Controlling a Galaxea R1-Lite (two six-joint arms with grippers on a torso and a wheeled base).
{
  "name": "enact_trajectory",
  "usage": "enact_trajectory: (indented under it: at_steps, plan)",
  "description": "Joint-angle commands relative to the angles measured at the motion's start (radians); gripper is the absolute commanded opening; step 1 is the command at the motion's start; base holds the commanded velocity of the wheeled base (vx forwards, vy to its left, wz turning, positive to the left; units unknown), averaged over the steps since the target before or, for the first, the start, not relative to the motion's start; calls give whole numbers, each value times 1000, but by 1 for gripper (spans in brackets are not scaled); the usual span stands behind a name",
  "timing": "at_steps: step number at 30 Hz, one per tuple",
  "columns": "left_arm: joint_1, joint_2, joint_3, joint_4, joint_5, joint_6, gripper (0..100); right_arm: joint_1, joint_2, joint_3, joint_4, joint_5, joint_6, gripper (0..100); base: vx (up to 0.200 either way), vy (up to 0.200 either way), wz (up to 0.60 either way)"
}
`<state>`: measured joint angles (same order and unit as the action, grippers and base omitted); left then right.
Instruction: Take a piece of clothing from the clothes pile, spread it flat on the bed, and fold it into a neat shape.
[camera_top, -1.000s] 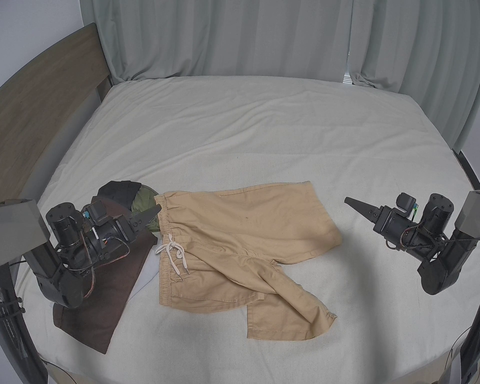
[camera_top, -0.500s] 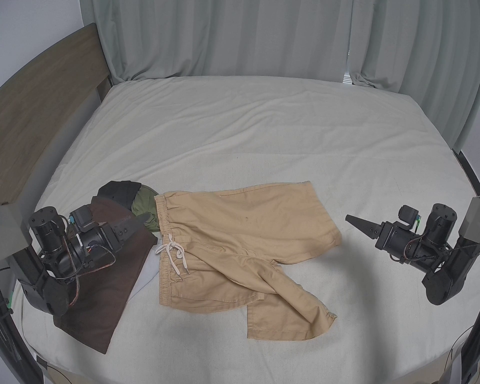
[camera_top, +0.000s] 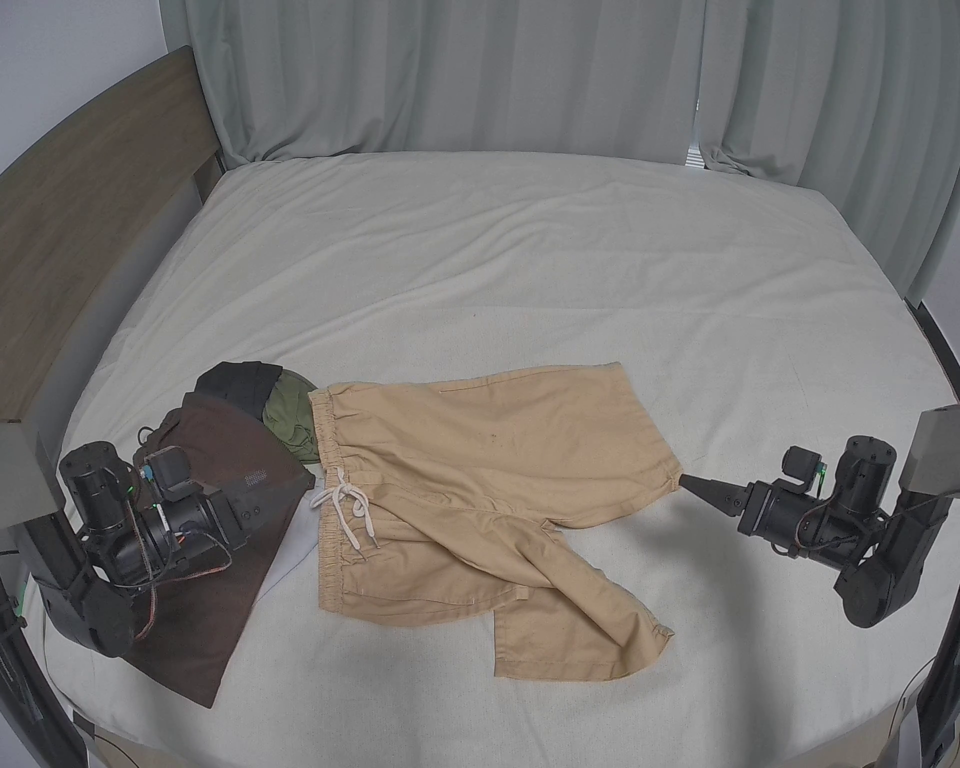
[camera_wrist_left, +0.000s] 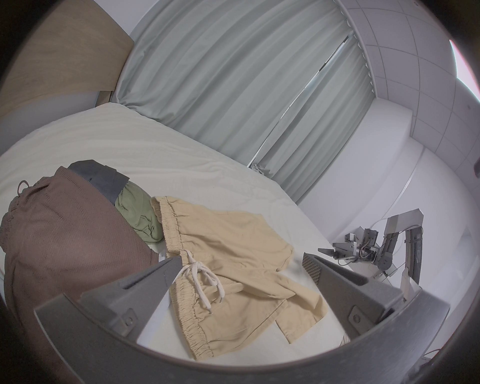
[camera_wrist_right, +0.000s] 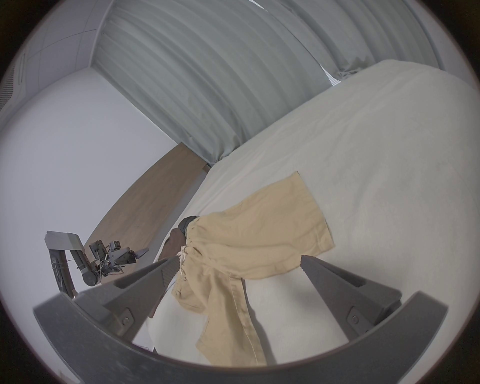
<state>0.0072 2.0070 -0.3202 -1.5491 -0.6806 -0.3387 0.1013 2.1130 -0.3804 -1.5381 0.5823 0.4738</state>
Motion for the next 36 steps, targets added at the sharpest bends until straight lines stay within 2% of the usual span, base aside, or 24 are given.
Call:
enact_trajectory:
  at_steps: [1,7,10,28,36]
  plan:
    - [4,30,12,0,-2,23,100,9,58,9,-2,1,-1,100,0,0,0]
    - [4,75,15,0,0,106,100,15,93,75,-2,2,-3,100,0,0,0]
    - [5,76,16,0,-2,116,100,28,110,112,-2,2,-1,100,0,0,0]
    - [5,84,16,0,-4,119,100,57,140,272,0,10,-1,100,0,0,0]
    - [4,90,24,-2,-4,122,100,81,243,278,-2,10,-23,100,0,0,0]
